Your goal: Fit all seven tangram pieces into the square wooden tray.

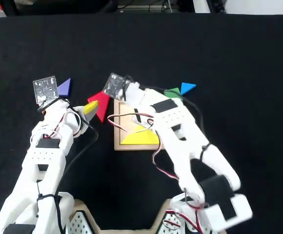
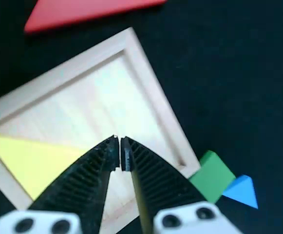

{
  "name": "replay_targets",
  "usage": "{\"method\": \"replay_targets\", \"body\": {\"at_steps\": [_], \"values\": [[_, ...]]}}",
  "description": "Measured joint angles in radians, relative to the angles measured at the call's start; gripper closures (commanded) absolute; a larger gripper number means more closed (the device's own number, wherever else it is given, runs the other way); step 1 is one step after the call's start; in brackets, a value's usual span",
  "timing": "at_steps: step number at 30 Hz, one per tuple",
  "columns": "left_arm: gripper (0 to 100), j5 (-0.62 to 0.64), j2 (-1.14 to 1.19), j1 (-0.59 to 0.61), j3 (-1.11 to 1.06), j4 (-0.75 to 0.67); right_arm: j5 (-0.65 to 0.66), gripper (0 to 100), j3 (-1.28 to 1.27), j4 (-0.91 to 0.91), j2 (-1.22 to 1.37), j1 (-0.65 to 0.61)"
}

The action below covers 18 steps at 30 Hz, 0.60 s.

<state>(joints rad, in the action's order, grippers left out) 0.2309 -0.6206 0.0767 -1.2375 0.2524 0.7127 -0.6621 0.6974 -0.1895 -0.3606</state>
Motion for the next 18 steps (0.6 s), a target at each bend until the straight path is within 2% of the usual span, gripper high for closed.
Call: {"method": "replay_targets", "body": {"at_steps": [9,14,18], "values": [[66,-0.011,0.000,-0.003,0.000,0.000,-0.350,98.7,-0.100,0.009,-0.157,0.063],[66,-0.051,0.000,-0.021,0.000,0.000,-0.394,98.7,-0.121,-0.029,-0.141,0.063],[66,-0.052,0.000,-0.021,-0.015,0.000,-0.396,98.7,-0.114,-0.080,-0.023,0.063]]}}
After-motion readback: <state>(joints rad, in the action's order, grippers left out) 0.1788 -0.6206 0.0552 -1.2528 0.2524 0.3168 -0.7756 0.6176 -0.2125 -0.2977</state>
